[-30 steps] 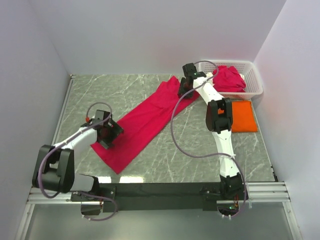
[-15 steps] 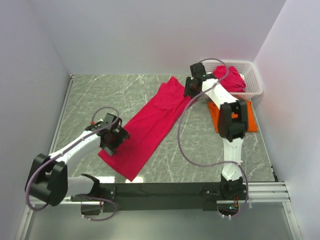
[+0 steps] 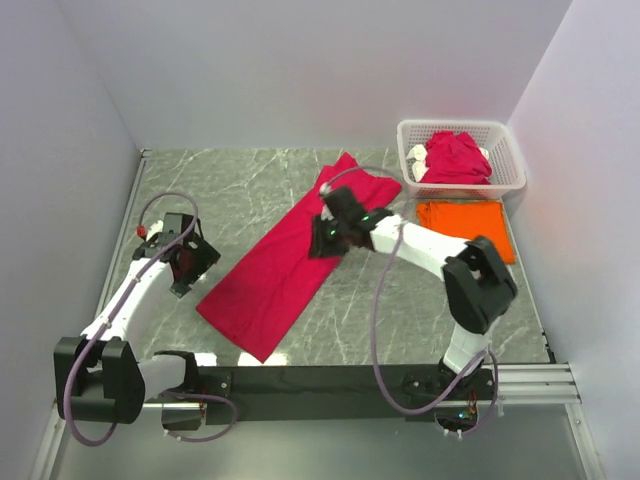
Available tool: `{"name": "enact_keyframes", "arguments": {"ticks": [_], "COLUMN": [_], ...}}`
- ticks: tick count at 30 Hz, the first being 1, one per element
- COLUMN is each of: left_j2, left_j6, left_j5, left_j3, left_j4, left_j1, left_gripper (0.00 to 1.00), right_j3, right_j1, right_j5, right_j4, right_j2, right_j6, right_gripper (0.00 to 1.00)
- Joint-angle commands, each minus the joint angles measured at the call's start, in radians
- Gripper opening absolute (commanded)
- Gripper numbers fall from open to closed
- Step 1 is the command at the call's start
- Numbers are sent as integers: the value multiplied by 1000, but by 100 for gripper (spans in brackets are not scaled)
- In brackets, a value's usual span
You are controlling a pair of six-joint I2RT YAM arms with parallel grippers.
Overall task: Fold and stack the t-shirts
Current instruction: Fold the tshirt
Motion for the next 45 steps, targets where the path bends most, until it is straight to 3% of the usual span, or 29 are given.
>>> {"name": "enact_keyframes", "arguments": {"ticks": [1,5,10,19,22,26,31,38,45], "left_j2": [17,22,22,-60,-95,-92,-3,101,98], "left_j6": [76,48,37,51,63,100,192,289,333], "left_j5": [95,118,129,181,180,181,146,120,109], "left_j3": [0,-43,-87,-113,-83,-25,26,54,34], "left_j4": [37,49,54,-8,-23,1,87,250,281], "left_j1": [6,6,4,-28,-34,-34,-33,-31,-28], "left_gripper": [93,94,94,95,95,95,95,96,96], "right_j3": [-2,11,-30,-267,-324,-227,-53,201,404], "right_j1": [55,69,71,40,-23,-99,-208,-268,-287], "right_j5": [-28,-40,-23,32,83,98,179,325,311], "right_j4": [52,-15,-153,-275,-307,-301,-176,-23,20], "right_j2": [58,159,167,-12,-87,-193,-180,55,302], "right_j6": [21,8,-24,-70,-91,-124,-49,143,238], "right_gripper": [40,40,40,43,43,43,42,42,43]}}
